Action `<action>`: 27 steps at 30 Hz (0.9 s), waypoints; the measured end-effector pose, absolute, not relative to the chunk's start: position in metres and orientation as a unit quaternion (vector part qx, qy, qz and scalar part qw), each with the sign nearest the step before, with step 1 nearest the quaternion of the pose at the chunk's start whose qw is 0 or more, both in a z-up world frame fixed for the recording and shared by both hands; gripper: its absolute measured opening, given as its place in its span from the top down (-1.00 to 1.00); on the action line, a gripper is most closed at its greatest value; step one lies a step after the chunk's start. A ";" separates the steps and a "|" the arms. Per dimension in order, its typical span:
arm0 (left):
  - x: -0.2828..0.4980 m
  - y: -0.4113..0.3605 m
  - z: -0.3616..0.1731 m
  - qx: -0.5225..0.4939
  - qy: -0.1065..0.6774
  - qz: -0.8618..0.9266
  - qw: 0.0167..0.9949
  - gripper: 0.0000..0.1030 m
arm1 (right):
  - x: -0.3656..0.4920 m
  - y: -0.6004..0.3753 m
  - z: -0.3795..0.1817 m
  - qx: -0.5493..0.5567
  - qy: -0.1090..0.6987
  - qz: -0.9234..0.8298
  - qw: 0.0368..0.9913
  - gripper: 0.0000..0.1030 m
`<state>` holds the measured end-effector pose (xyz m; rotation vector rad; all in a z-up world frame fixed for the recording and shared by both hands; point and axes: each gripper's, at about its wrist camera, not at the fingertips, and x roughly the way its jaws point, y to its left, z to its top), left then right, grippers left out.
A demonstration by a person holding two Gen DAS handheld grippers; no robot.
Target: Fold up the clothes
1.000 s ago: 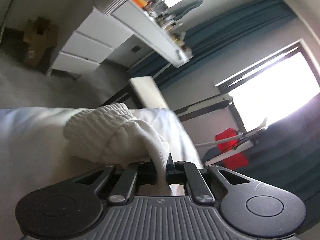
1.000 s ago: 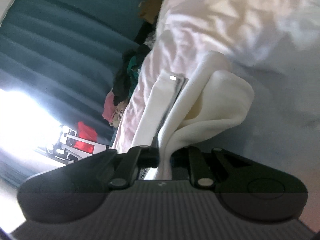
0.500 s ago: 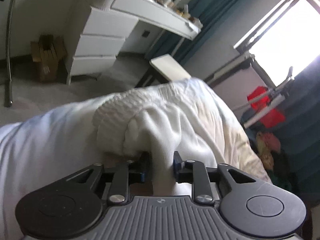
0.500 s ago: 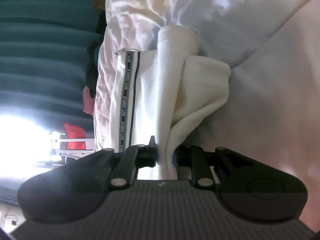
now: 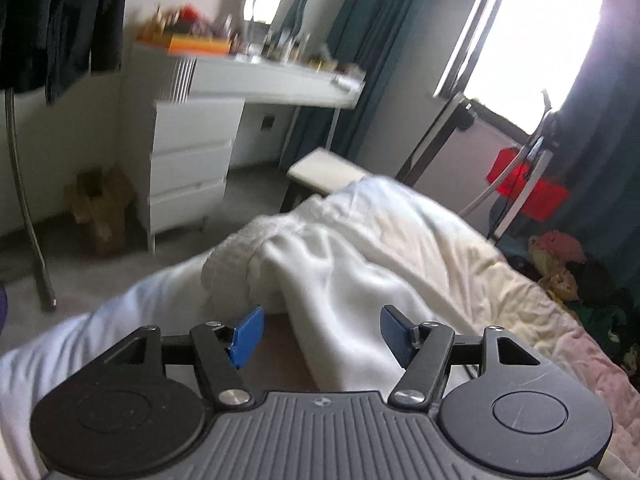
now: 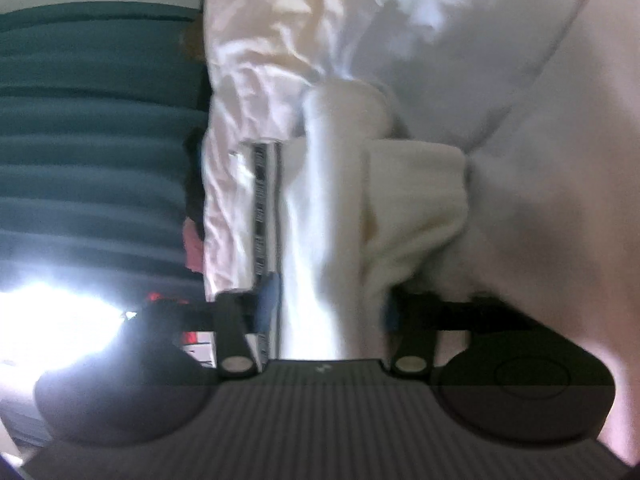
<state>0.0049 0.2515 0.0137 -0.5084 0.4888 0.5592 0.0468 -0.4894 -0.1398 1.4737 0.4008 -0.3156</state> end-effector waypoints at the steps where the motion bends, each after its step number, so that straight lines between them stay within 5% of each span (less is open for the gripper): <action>1: 0.003 0.245 0.018 -0.234 0.229 0.272 0.905 -0.32 | 0.047 -0.489 -0.137 0.661 0.173 -0.139 0.717 -0.53; 8: 0.014 0.196 0.029 -0.145 0.216 0.212 0.942 -0.46 | 0.056 -0.495 -0.144 0.662 0.166 -0.141 0.717 -0.38; 10: 0.020 0.181 0.026 -0.126 0.224 0.179 0.950 -0.47 | 0.054 -0.497 -0.142 0.649 0.186 -0.157 0.721 0.48; 13: 0.029 0.159 0.017 -0.110 0.236 0.132 0.956 -0.47 | 0.051 -0.497 -0.136 0.635 0.197 -0.167 0.728 0.71; 23: 0.074 0.086 -0.054 -0.068 0.331 0.008 0.941 -0.49 | 0.039 -0.493 -0.117 0.624 0.180 -0.139 0.748 0.68; 24: 0.078 0.080 -0.061 -0.061 0.340 0.010 0.939 -0.49 | 0.042 -0.497 -0.127 0.642 0.194 -0.131 0.730 0.60; 27: 0.087 0.064 -0.080 -0.030 0.377 0.001 0.926 -0.51 | 0.046 -0.501 -0.137 0.656 0.201 -0.126 0.717 -0.33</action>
